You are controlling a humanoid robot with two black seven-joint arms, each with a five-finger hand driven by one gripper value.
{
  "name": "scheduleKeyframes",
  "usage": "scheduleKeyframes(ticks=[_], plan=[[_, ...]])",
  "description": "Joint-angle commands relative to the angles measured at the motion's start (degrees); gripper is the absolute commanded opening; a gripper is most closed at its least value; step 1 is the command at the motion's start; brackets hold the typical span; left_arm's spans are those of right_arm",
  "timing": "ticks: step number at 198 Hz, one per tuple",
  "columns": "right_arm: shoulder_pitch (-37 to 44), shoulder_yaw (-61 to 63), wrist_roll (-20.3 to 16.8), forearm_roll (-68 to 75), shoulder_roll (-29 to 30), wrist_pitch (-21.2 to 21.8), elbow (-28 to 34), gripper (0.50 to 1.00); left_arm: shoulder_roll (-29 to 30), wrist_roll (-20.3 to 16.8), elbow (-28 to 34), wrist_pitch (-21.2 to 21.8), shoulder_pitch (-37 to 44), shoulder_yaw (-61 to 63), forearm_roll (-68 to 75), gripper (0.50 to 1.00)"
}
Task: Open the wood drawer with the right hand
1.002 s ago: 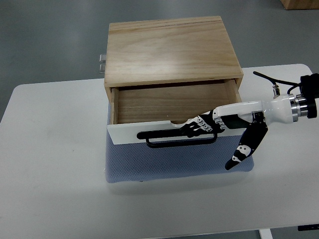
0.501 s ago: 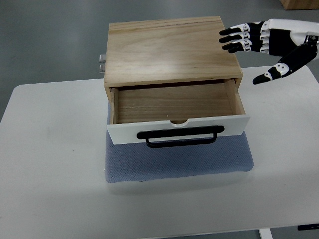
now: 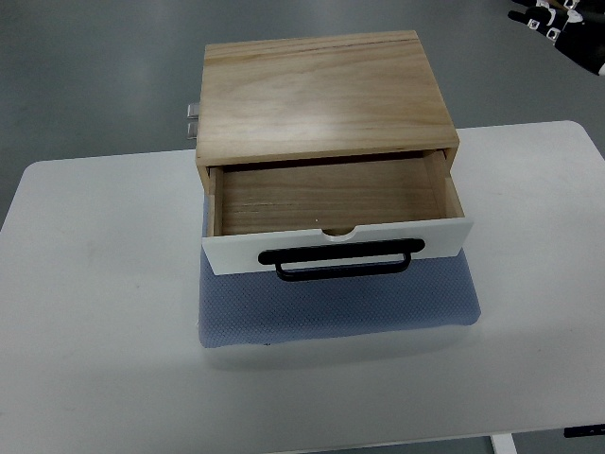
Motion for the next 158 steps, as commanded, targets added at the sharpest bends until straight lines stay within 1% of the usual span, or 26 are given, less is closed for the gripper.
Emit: scheduleKeyframes(ticks=[1, 21, 27, 36, 40, 51, 64, 88, 139, 158], plan=[[-2.11, 0.04, -2.99, 8.18, 4.95, -2.08, -5.17, 0.942, 0.0, 0.01, -0.05, 0.0, 0.0, 0.0, 0.0, 1.0], [-3.34, -0.05, -7.9, 14.85, 6.71, -3.23, -5.96, 0.942, 0.0, 0.01, 0.03, 0.0, 0.0, 0.0, 0.0, 1.0], [-3.51, -0.05, -8.87, 16.18, 7.15, -3.58, -6.13, 0.942, 0.0, 0.01, -0.05, 0.0, 0.0, 0.0, 0.0, 1.0], [-3.95, 0.04, -10.8, 19.95, 8.73, -5.42, -6.57, 0.942, 0.0, 0.01, 0.03, 0.0, 0.0, 0.0, 0.0, 1.0], [-3.95, 0.04, -10.98, 20.75, 9.09, -5.86, -6.66, 0.942, 0.0, 0.01, -0.05, 0.0, 0.0, 0.0, 0.0, 1.0], [-4.57, 0.04, -12.56, 24.87, 10.75, -9.02, -7.71, 0.942, 0.0, 0.01, -0.05, 0.0, 0.0, 0.0, 0.0, 1.0], [-5.01, -0.05, -13.62, 27.34, 12.34, -10.17, -9.65, 0.944, 0.0, 0.01, 0.03, 0.0, 0.0, 0.0, 0.0, 1.0], [-6.15, 0.04, -14.06, 28.4, 14.71, -10.17, -11.06, 0.944, 0.0, 0.01, 0.03, 0.0, 0.0, 0.0, 0.0, 1.0], [-6.24, 0.04, -13.36, 28.31, 14.62, -9.64, -10.97, 0.944, 0.0, 0.01, -0.05, 0.0, 0.0, 0.0, 0.0, 1.0], [-6.24, -0.31, -13.36, 27.43, 14.18, -7.71, -10.79, 0.944, 0.0, 0.01, 0.03, 0.0, 0.0, 0.0, 0.0, 1.0]])
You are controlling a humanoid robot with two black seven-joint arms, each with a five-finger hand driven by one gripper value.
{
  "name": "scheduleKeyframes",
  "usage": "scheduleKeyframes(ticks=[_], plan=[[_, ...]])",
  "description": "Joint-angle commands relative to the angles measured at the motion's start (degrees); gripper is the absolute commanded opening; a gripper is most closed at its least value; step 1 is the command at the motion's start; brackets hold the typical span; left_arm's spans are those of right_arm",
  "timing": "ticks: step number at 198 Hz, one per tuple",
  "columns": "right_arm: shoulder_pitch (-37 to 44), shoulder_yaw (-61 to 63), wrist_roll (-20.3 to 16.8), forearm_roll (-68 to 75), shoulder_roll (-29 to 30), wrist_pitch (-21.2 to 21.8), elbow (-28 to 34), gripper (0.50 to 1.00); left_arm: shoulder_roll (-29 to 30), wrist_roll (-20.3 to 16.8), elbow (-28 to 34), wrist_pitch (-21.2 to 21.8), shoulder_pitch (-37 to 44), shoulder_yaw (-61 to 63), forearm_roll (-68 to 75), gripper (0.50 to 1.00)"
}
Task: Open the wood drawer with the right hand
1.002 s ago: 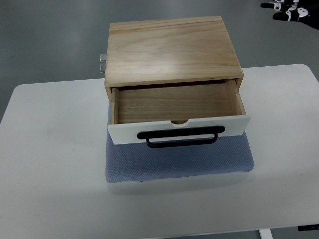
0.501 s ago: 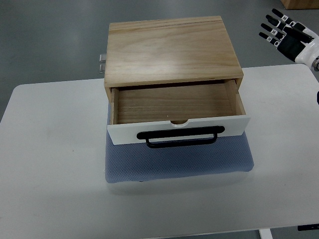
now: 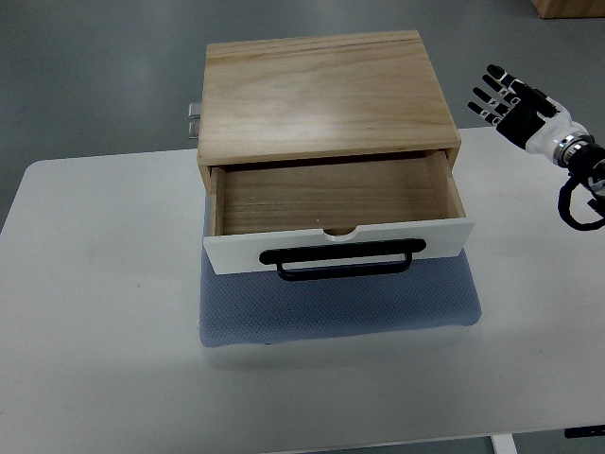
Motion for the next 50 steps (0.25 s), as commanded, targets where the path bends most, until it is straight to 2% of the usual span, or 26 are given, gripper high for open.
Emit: scheduleKeyframes(ticks=[1, 25, 50], plan=[[-0.01, -0.42, 0.03, -0.93, -0.43, 2.01, 0.17, 0.944, 0.0, -0.01, 0.02, 0.0, 0.0, 0.0, 0.0, 1.0], [-0.1, -0.95, 0.03, -1.02, -0.6, 5.44, 0.17, 0.944, 0.0, -0.01, -0.06, 0.0, 0.0, 0.0, 0.0, 1.0], [-1.24, -0.95, 0.03, -0.93, -0.34, 5.62, 0.17, 0.944, 0.0, -0.01, -0.06, 0.0, 0.0, 0.0, 0.0, 1.0]])
